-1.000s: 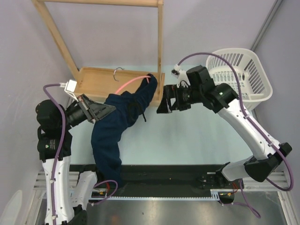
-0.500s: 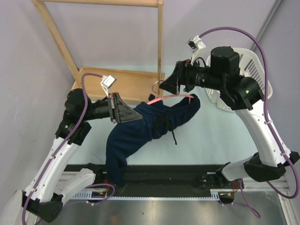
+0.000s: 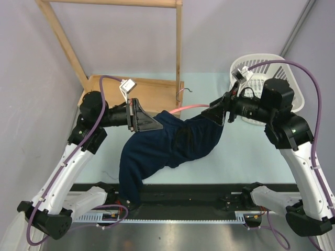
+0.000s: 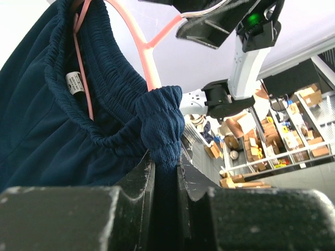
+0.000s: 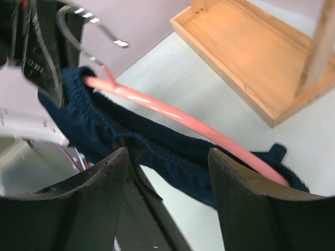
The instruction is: Remove the shorts from the hanger
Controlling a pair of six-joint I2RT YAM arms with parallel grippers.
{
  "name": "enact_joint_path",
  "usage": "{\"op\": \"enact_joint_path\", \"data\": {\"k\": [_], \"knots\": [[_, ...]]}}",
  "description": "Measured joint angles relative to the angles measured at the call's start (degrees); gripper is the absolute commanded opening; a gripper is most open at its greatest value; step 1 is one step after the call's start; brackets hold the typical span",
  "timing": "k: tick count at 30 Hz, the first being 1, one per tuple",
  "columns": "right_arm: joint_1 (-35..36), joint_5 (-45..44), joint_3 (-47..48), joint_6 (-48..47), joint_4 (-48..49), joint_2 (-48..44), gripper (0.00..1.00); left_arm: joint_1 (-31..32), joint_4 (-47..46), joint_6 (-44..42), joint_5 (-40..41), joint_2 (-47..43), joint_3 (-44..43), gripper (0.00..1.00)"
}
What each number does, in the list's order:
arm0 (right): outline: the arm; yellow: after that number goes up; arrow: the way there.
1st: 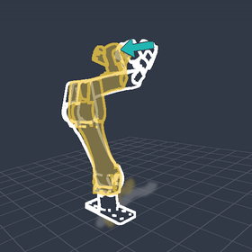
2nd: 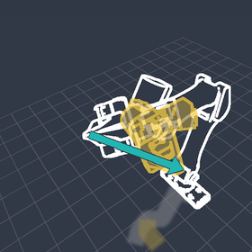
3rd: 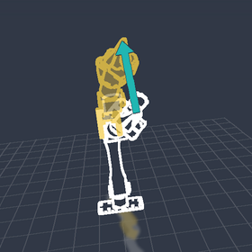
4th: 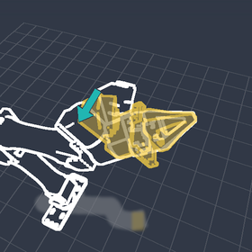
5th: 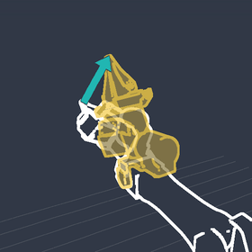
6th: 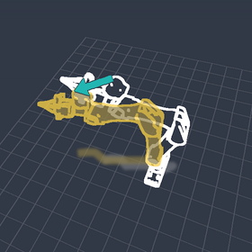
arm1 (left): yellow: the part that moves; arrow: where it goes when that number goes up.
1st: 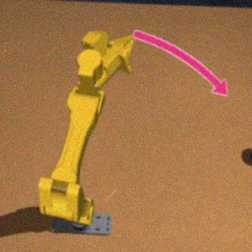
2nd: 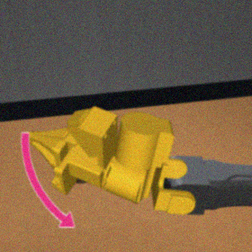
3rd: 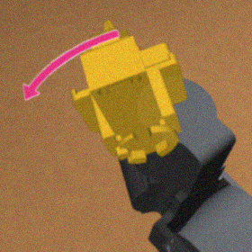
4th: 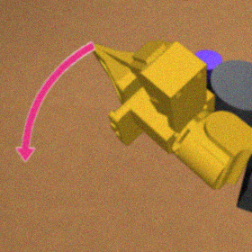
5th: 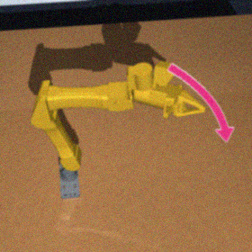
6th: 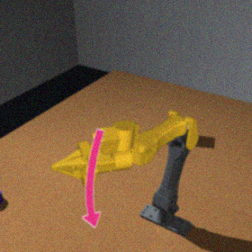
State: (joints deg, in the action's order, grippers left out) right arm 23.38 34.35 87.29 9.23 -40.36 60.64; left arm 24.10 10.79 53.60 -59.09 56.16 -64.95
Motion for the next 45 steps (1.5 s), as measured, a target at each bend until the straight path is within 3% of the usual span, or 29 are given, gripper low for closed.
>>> {"op": "enact_joint_path", "data": {"k": [13,21,26,32,35,36,38,40,45], "knots": [[4.2,-1.0,-1.2,-13.1,1.7,3.1,0.69,0.0,-1.9,0.5,-2.6,1.2,0.0,0.0],[5.7,-8.0,-2.3,-19.0,2.1,3.4,0.74,0.0,-3.3,0.8,-5.4,1.2,0.4,0.0],[5.8,-10.2,-2.5,-20.9,3.0,3.6,0.7,0.0,-4.1,0.9,-5.3,1.9,0.4,0.0],[6.2,-8.4,-3.8,-23.3,3.7,5.0,0.45,0.0,-4.3,0.9,-5.2,3.8,0.2,0.0],[6.4,-7.8,-4.2,-25.4,4.2,6.3,0.28,-0.3,-3.8,0.9,-4.8,5.2,-0.5,0.0],[6.4,-7.9,-4.3,-26.1,4.3,6.6,0.18,-0.5,-3.3,0.9,-4.4,5.6,-0.8,0.0],[6.4,-8.2,-4.6,-29.1,4.6,7.3,0.06,-1.0,-0.9,0.7,-3.6,6.9,-2.2,0.07],[6.4,-8.3,-5.0,-31.9,4.6,7.3,0.0,-1.4,3.2,-0.1,-2.4,8.2,-4.6,0.2],[6.6,-8.4,-5.7,-36.7,3.8,7.3,0.0,-1.6,14.8,-8.7,2.1,11.2,-13.3,0.56]]}}
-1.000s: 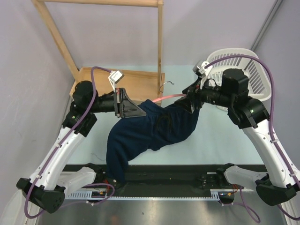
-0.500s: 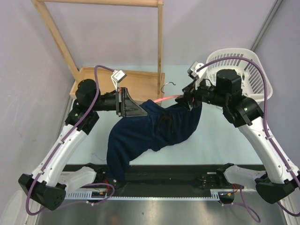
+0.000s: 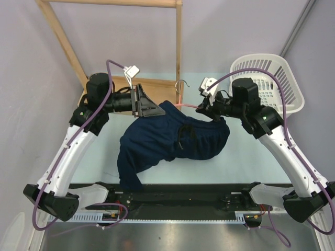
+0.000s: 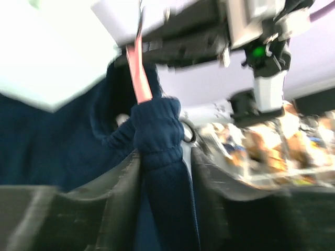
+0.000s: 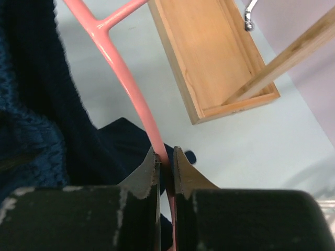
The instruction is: Remove the shorts from the hanger
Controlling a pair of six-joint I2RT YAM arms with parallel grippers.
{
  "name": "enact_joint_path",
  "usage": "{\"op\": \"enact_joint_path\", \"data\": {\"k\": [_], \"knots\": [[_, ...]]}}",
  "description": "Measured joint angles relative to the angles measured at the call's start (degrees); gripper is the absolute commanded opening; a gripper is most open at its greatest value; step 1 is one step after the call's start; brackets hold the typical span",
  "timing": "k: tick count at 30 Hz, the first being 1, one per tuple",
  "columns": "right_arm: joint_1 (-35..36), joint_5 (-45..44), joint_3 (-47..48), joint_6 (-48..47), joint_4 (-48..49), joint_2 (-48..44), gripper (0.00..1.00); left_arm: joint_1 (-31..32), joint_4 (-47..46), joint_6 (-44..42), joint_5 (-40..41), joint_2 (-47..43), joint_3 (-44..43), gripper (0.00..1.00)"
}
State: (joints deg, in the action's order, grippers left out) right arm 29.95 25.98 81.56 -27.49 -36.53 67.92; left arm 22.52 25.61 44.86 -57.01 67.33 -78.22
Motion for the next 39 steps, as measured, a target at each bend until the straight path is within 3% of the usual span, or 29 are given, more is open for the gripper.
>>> {"op": "enact_joint_path", "data": {"k": [6,9,17,27,36,39], "knots": [[0.9,-0.4,-0.2,1.1,0.0,-0.4,0.0,0.6,7.7,-13.1,10.7,0.3,-11.1,0.79],[1.4,-2.5,-0.2,1.2,0.0,-0.7,0.0,1.0,10.2,-17.2,16.0,0.0,-14.1,0.82],[2.5,-7.8,-0.2,0.8,0.0,-1.3,0.0,1.2,11.3,-19.5,24.9,-1.0,-17.5,0.76],[3.4,-5.9,-0.2,-3.3,-0.6,-2.4,0.0,1.8,4.5,-17.2,23.1,10.3,-30.4,0.66],[3.9,-3.2,-0.2,-4.7,-2.5,-3.1,0.0,7.9,3.6,-16.9,19.3,18.2,-31.4,0.62],[3.9,-3.0,-0.2,-4.8,-2.7,-3.2,0.0,8.9,4.5,-17.1,18.6,18.8,-31.4,0.55]]}}
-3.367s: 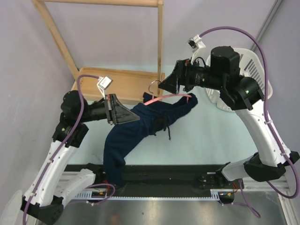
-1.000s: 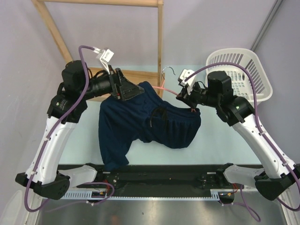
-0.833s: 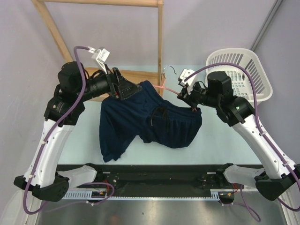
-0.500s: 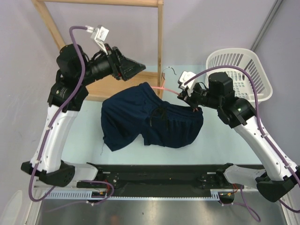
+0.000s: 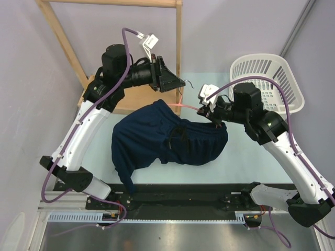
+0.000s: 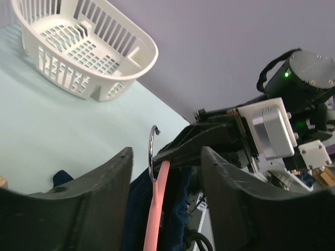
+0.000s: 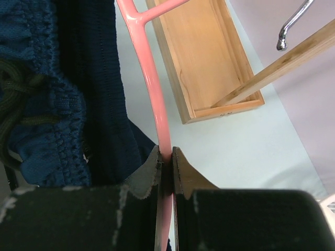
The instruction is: Remove the shorts from the hanger
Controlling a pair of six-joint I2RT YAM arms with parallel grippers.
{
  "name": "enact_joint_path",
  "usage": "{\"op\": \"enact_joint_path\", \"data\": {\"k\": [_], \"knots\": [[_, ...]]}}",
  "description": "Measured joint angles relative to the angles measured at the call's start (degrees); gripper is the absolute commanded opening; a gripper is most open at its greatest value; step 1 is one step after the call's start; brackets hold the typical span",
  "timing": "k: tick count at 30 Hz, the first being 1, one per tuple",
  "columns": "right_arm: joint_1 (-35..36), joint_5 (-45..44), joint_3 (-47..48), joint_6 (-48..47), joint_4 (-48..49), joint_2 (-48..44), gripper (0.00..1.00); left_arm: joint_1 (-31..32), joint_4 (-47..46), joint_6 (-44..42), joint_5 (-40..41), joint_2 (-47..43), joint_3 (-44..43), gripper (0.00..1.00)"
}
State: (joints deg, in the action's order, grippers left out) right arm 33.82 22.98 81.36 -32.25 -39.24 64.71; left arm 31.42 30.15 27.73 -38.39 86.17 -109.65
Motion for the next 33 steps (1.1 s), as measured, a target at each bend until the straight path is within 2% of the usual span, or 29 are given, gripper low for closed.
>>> {"op": "enact_joint_path", "data": {"k": [5,9,12,15,16,17,18,19,21,23,25,26,31,33], "knots": [[0.0,0.0,0.0,-0.4,0.0,-0.4,0.0,0.8,1.9,-0.9,-0.8,0.1,0.0,0.47],[0.0,0.0,0.0,-0.6,0.0,-0.7,0.0,1.6,3.5,-1.3,-1.2,0.5,-0.1,0.45],[0.0,0.0,0.0,-0.7,0.0,-0.8,0.0,2.5,4.1,-1.4,-1.9,1.4,-0.5,0.35],[0.0,0.0,0.0,-0.7,0.0,-1.0,0.0,3.3,4.6,-1.5,-2.2,2.4,-0.9,0.2],[0.2,0.0,0.0,-0.7,-0.1,-1.2,0.0,3.5,4.9,-1.7,-2.2,2.9,-1.1,0.13],[0.2,0.0,0.0,-0.7,-0.1,-1.3,0.0,3.6,5.2,-1.7,-2.2,3.3,-1.4,0.0],[0.2,0.0,0.0,-0.6,-0.1,-1.5,0.0,3.7,5.8,-2.0,-2.0,3.9,-2.3,0.0],[0.3,0.0,0.0,-0.6,-0.1,-1.6,0.05,3.7,6.4,-2.3,-1.7,4.4,-3.1,0.0],[0.3,-0.2,0.0,-0.1,-0.1,-1.8,0.23,3.8,8.2,-3.0,-1.0,5.4,-5.2,0.0],[0.4,-0.4,0.0,1.7,0.2,-2.1,0.61,4.0,9.7,-3.9,-0.5,6.1,-7.3,0.0],[0.6,-0.8,0.0,4.4,0.2,-2.3,0.82,4.2,9.9,-5.5,0.3,5.9,-7.6,0.0],[0.7,-1.2,0.0,5.6,0.2,-2.5,0.99,4.3,9.8,-6.0,0.8,5.8,-7.6,0.0],[0.9,-5.1,0.1,12.8,-0.5,-2.9,1.0,4.2,7.4,-7.8,2.9,4.2,-4.7,0.0],[0.9,-9.0,0.1,18.8,-0.5,-3.0,1.0,4.2,7.2,-8.3,4.0,3.7,-4.3,0.0]]}}
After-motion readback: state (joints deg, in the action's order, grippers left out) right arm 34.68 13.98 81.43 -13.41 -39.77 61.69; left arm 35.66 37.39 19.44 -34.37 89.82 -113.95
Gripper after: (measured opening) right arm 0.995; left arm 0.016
